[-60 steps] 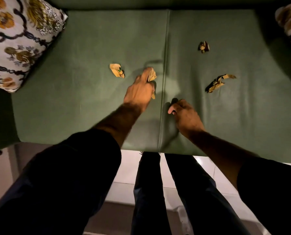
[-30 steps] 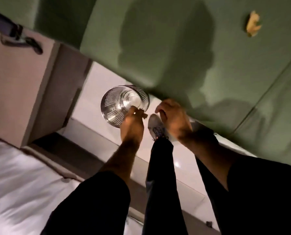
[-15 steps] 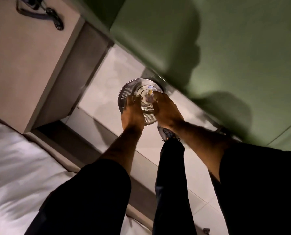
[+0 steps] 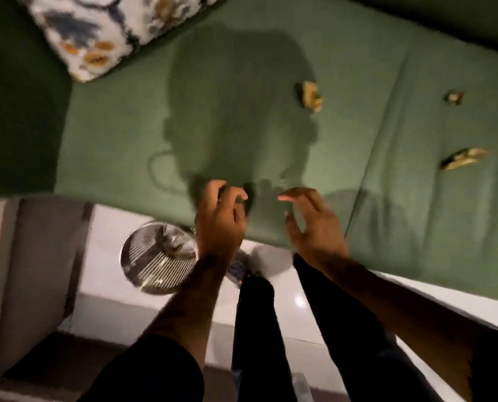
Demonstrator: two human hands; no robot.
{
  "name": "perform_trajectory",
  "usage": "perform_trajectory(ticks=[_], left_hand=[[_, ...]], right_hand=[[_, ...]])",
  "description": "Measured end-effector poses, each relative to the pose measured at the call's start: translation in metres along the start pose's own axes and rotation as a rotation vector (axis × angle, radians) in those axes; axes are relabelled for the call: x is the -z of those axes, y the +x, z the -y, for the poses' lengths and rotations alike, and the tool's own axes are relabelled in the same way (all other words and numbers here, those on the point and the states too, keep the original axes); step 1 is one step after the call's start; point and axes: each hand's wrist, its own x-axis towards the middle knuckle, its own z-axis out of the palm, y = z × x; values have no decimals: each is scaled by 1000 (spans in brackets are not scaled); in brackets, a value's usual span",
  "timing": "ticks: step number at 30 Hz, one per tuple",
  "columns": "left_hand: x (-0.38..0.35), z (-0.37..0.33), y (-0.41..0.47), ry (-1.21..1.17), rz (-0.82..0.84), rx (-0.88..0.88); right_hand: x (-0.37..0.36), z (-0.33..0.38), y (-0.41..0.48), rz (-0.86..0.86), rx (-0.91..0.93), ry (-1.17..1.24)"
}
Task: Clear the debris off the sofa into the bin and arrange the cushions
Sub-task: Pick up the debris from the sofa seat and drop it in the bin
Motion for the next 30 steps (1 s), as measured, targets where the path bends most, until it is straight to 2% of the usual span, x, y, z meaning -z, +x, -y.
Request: perform_trajectory(ticks=[3, 5, 9, 13, 16, 19, 25, 30], left_hand=[[-28, -54, 48, 13, 24, -160], [-49, -85, 77, 47, 72, -242], [-93, -133, 124, 202, 136, -268], [-122, -149, 148, 374, 172, -164], [-129, -155, 143, 389, 204, -185], [-133, -160, 138, 289, 235, -165], [-142, -170, 129, 338, 273, -137], [-148, -180, 106, 268, 294, -126]], right_hand=[[73, -65, 15, -236, -79, -170], [115, -106, 26, -326, -214, -298], [178, -174, 46, -300, -541, -326], [194, -220, 51, -145, -636, -306], [191, -236, 40, -114, -629, -166], [196, -239, 35, -106, -587, -39], [219, -230, 79, -99, -341, 8], [226, -235, 133, -28, -301, -78]])
